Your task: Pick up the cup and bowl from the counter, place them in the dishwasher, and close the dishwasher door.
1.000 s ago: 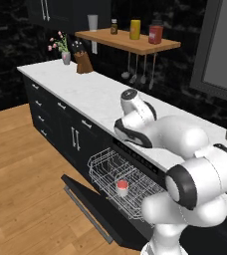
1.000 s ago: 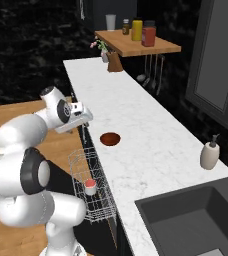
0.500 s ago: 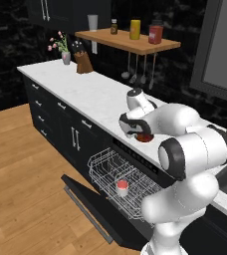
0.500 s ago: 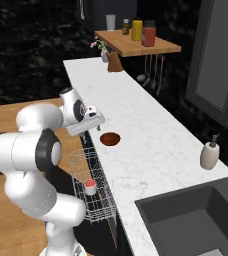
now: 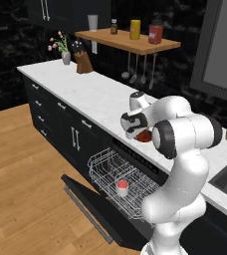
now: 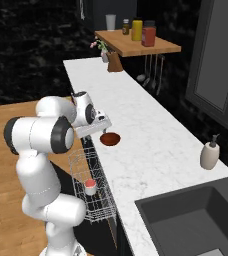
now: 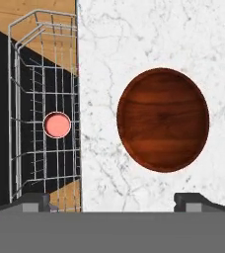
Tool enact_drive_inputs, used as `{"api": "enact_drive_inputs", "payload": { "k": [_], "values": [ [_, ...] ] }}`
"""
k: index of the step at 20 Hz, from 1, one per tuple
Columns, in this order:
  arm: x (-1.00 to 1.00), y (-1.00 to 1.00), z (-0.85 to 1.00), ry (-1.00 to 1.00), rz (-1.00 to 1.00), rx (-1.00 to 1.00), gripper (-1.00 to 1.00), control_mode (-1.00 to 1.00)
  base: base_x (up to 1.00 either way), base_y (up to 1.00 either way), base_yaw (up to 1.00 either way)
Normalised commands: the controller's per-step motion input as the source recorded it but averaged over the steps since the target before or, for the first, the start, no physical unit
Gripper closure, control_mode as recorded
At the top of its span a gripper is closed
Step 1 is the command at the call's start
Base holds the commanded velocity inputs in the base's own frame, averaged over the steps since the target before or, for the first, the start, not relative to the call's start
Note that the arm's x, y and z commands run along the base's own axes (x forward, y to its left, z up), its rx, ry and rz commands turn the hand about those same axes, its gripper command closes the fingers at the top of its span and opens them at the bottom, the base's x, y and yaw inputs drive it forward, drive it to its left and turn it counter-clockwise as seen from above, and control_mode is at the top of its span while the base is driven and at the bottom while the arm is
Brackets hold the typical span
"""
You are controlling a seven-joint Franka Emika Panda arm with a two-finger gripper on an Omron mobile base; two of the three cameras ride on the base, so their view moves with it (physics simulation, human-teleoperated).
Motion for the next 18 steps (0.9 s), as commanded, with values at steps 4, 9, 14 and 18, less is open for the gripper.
{"api": "enact_drive_inputs", "payload": {
  "k": [4, 9, 14, 18],
  "values": [
    [0.4, -0.03, -0.44, 0.0, 0.03, 0.04, -1.0, -1.0, 0.0, 0.0, 0.0],
    [0.36, 0.0, -0.29, 0.0, 0.0, 0.0, -1.0, -1.0, 0.0, 0.0, 0.0],
    [0.34, 0.0, -0.21, 0.0, 0.0, 0.0, -1.0, -1.0, 0.0, 0.0, 0.0],
    [0.43, 0.0, -0.16, 0.0, 0.0, 0.0, -1.0, -1.0, 0.0, 0.0, 0.0]
  ]
}}
